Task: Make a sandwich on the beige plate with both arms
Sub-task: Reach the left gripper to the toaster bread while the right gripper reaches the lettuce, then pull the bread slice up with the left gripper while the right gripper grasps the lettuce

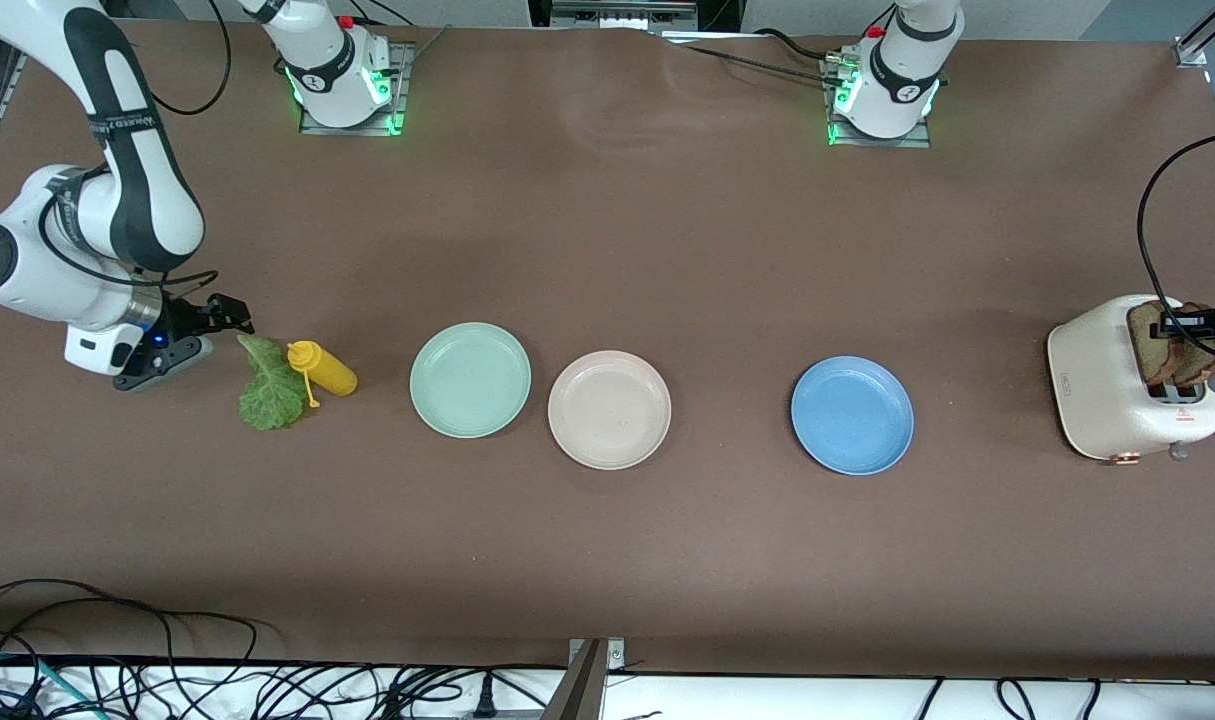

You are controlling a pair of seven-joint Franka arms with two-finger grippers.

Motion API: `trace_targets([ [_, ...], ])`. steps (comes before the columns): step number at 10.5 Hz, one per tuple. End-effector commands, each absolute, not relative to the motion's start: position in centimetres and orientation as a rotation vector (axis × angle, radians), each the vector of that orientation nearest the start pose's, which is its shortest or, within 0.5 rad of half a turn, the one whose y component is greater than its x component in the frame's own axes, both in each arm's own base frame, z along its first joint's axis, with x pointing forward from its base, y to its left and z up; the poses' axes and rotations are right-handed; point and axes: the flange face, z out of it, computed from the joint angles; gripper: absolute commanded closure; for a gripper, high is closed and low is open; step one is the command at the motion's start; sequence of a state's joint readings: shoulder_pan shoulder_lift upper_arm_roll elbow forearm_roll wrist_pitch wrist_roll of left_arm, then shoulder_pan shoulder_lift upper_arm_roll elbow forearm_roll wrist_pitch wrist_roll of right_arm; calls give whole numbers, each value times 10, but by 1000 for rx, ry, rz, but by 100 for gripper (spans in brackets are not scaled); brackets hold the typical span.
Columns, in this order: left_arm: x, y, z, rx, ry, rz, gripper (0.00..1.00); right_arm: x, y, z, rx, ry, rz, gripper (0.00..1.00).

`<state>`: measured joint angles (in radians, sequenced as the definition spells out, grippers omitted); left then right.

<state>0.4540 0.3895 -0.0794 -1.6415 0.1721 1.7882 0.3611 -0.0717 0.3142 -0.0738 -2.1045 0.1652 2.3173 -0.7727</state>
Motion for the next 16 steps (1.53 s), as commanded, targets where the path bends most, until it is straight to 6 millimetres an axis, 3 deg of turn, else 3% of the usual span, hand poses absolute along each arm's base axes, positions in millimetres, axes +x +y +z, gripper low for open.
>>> trace_targets([
  [1,591,250,402,-3039,95,373,100,570,-85,242,-2892,-817,21,0],
  [5,592,249,467,-3025,74,330,100,575,-82,222,-2916,-834,-11,0],
  [8,602,215,500,-3032,142,353,100,582,-77,205,-2922,-856,-21,0],
  [9,609,197,510,-3034,187,330,100,583,-76,202,-2924,-860,-28,0],
  [13,626,85,515,-3064,476,344,100,586,-68,181,-2928,-869,-49,0],
  [14,628,61,511,-3069,540,357,100,585,-68,175,-2928,-868,-44,11],
  [16,633,6,493,-3179,624,388,100,585,-68,175,-2921,-892,-43,65],
])
